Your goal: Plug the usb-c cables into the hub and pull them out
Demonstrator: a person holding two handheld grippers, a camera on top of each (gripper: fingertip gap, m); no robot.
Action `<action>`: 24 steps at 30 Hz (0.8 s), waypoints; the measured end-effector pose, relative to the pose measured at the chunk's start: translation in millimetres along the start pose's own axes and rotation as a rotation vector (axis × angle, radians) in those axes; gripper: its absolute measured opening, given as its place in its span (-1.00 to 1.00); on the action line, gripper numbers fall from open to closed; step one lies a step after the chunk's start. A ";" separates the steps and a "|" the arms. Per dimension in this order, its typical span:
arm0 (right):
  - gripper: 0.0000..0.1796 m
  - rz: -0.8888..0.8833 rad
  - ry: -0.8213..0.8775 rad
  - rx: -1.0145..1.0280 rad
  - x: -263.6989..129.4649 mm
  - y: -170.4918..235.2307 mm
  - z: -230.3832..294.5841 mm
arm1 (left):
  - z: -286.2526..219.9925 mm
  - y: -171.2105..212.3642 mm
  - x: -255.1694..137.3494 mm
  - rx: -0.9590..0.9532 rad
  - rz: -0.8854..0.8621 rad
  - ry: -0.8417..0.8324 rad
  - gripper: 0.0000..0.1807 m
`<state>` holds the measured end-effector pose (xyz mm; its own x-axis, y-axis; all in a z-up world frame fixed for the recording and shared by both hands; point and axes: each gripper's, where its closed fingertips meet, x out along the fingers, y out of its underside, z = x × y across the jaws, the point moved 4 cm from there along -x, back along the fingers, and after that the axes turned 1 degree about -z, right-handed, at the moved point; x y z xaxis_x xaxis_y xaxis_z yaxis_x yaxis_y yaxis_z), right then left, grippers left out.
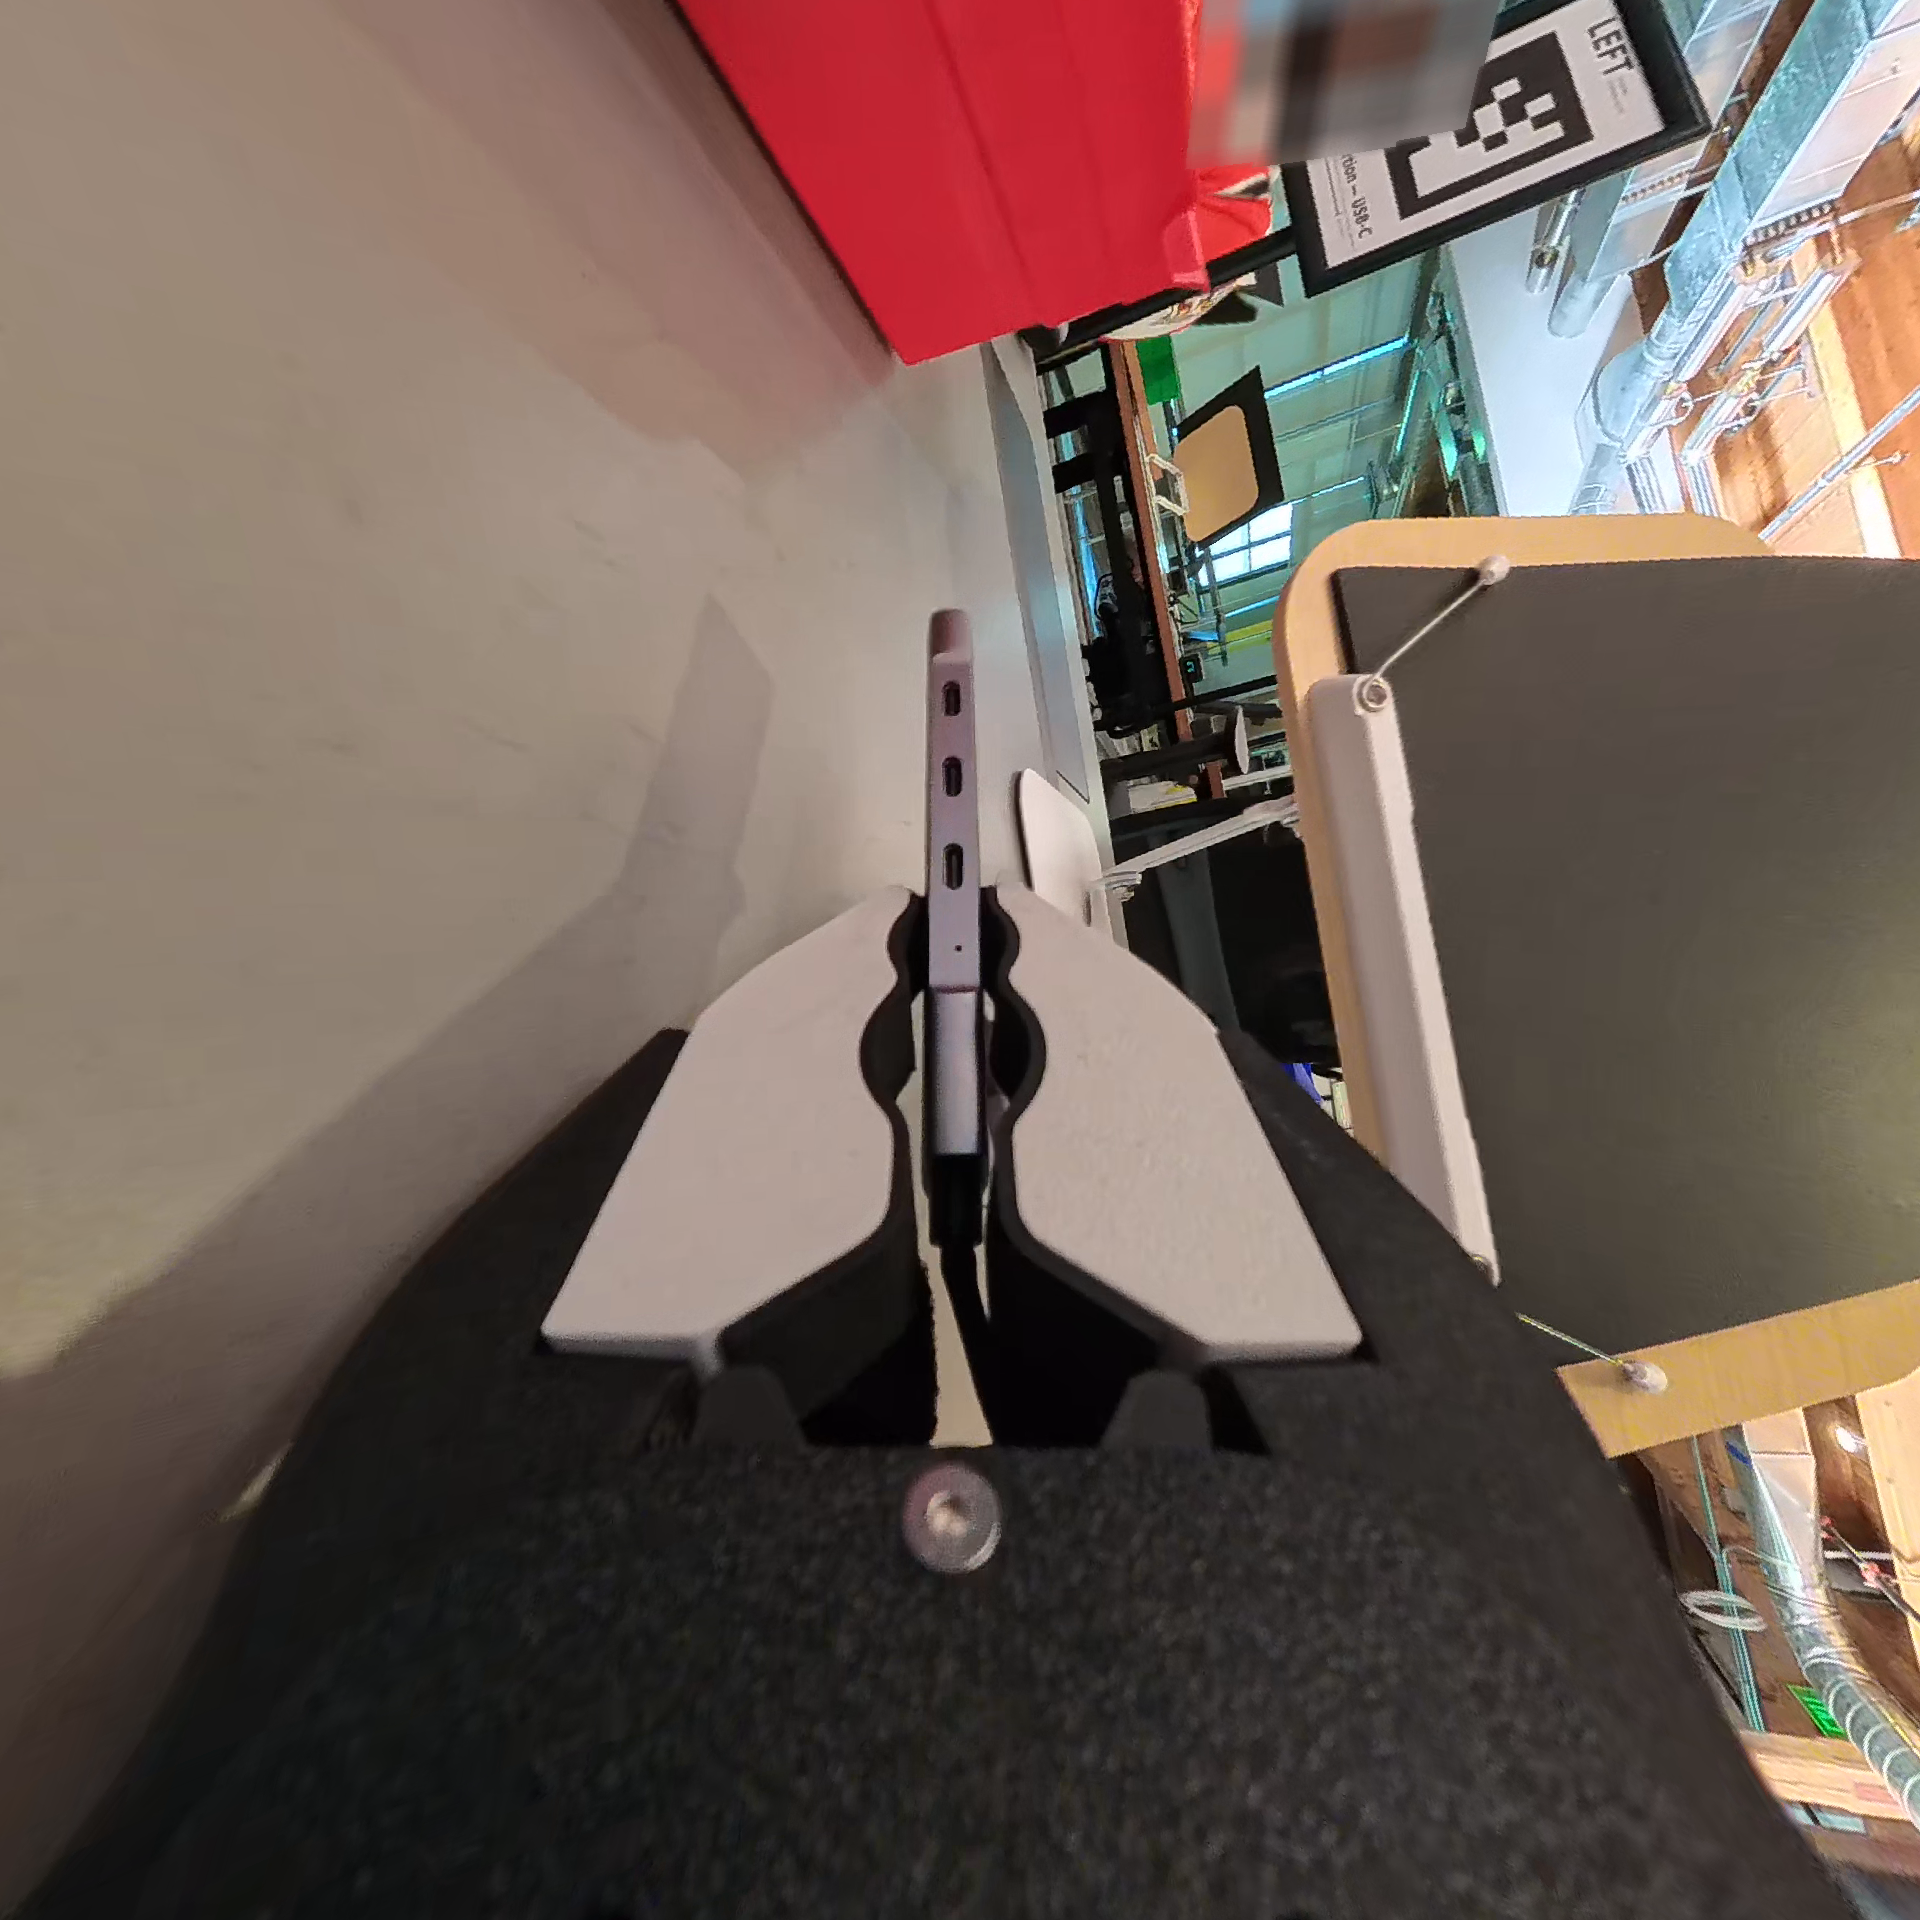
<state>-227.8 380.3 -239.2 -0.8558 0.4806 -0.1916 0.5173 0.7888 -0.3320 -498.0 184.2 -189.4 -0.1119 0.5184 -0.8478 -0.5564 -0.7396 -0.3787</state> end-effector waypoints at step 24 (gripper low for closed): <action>-0.90 0.009 0.018 0.041 -2.4 3.7 -5.0 | 11.1 -90.7 -198.0 -0.081 -0.568 -0.334 -0.98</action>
<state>-223.7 383.9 -235.3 -0.8506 0.4945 -0.1786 0.5239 0.7683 -0.3677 -434.4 153.4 16.9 -0.0763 0.9329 -0.3520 -0.5417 -0.3352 -0.7709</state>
